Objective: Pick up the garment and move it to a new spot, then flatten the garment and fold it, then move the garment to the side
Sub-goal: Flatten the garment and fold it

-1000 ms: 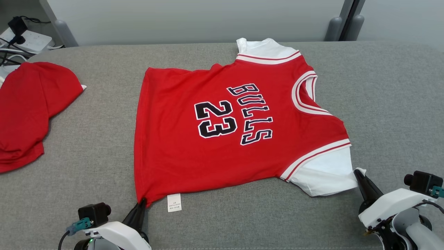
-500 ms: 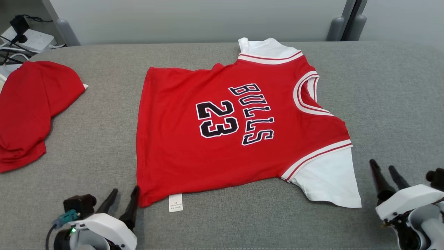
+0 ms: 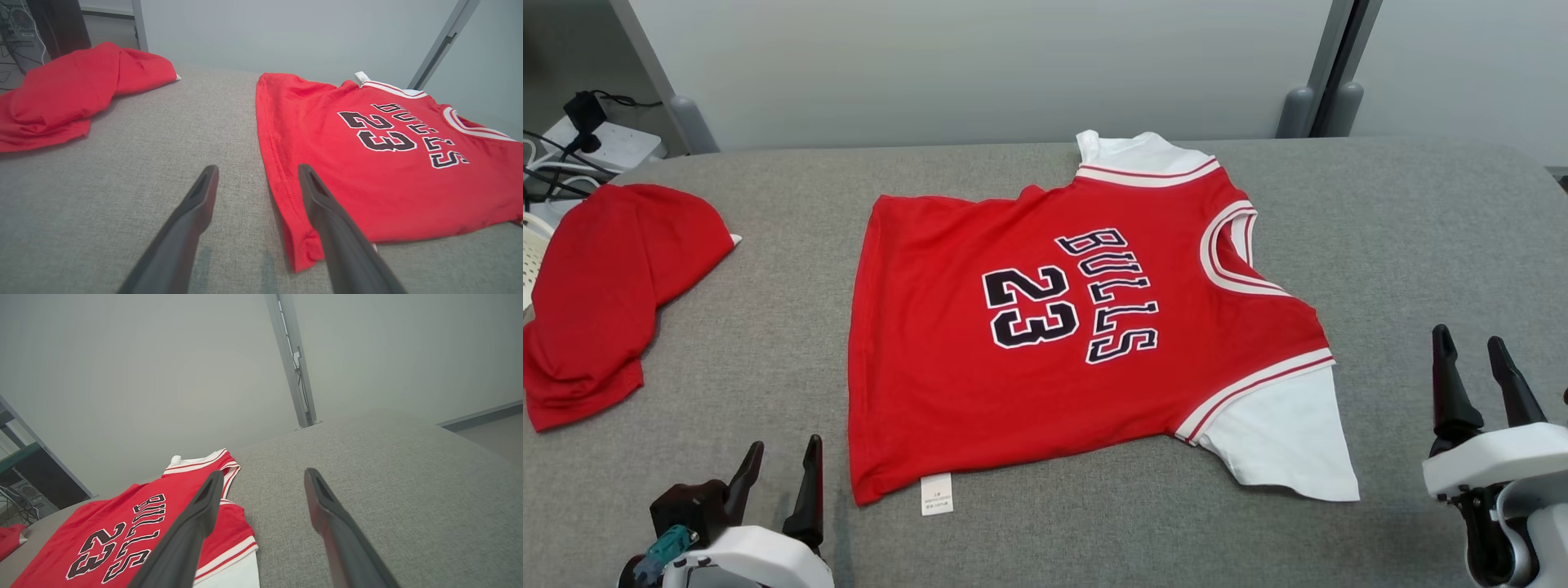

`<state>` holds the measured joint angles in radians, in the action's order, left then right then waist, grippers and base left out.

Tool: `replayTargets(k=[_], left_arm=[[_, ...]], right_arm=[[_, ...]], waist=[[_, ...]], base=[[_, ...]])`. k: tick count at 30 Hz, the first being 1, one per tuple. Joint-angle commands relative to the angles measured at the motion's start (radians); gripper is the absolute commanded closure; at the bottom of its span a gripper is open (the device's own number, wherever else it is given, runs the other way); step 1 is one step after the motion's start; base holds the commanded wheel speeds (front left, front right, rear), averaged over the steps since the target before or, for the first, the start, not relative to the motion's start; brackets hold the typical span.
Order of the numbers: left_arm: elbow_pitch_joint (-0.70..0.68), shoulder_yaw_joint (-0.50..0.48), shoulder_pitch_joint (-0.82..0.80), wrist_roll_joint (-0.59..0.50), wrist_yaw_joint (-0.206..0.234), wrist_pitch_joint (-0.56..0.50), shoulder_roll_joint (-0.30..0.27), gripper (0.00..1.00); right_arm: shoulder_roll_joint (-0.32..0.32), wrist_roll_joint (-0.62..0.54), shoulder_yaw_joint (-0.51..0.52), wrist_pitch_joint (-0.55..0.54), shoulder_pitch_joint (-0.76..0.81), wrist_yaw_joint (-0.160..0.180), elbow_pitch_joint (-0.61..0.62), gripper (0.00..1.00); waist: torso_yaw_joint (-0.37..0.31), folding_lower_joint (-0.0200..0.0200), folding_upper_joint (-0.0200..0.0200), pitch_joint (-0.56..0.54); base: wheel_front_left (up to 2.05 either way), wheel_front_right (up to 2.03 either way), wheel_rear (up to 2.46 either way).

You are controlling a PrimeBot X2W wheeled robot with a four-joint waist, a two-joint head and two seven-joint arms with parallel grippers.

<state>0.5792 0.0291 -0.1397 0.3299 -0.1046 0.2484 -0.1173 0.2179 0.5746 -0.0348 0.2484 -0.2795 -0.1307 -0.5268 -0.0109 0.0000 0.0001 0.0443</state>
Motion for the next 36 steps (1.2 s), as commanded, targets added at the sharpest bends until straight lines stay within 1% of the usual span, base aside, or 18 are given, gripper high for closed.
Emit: replayTargets(k=[1, 7, 9, 15, 23, 29, 36], left_arm=[[-0.041, -0.051, -0.011, -0.031, 0.000, 0.013, -0.011, 0.00], [-0.117, -0.125, 0.017, -0.128, -0.003, 0.013, 0.023, 0.00], [-0.135, -0.141, 0.023, -0.155, -0.004, 0.013, 0.031, 0.00], [-0.185, -0.165, 0.038, -0.206, -0.007, 0.013, 0.050, 0.00], [-0.204, -0.167, 0.075, -0.224, -0.014, 0.013, 0.063, 0.00], [-0.202, -0.164, 0.103, -0.232, -0.015, 0.013, 0.066, 0.00], [-0.200, -0.148, 0.124, -0.230, -0.001, 0.013, 0.067, 0.00]], right_arm=[[0.001, -0.029, -0.002, 0.013, 0.003, 0.000, 0.045, 0.00], [-0.036, -0.117, 0.010, 0.013, 0.036, 0.000, 0.104, 0.00], [-0.034, -0.152, -0.005, 0.013, 0.042, 0.000, 0.120, 0.00], [-0.055, -0.186, -0.019, 0.013, 0.049, 0.000, 0.142, 0.00], [-0.064, -0.221, -0.047, 0.013, 0.070, 0.000, 0.139, 0.00], [-0.077, -0.255, -0.046, 0.013, 0.099, 0.000, 0.128, 0.00], [-0.091, -0.305, -0.042, 0.013, 0.135, 0.000, 0.121, 0.00]], waist=[[0.000, 0.0000, -0.0001, -0.010], [0.004, 0.0000, -0.0001, -0.029], [0.007, 0.0000, -0.0001, -0.034], [0.013, 0.0000, -0.0001, -0.048], [0.018, 0.0000, -0.0001, -0.068], [0.016, 0.0000, -0.0001, -0.081], [0.012, 0.0000, -0.0001, -0.087]], base=[[0.00, 0.00, 0.00], [0.00, 0.00, 0.00], [0.00, 0.00, 0.00], [0.00, 0.00, 0.00], [0.00, 0.00, 0.00], [0.00, 0.00, 0.00], [0.00, 0.00, 0.00]])
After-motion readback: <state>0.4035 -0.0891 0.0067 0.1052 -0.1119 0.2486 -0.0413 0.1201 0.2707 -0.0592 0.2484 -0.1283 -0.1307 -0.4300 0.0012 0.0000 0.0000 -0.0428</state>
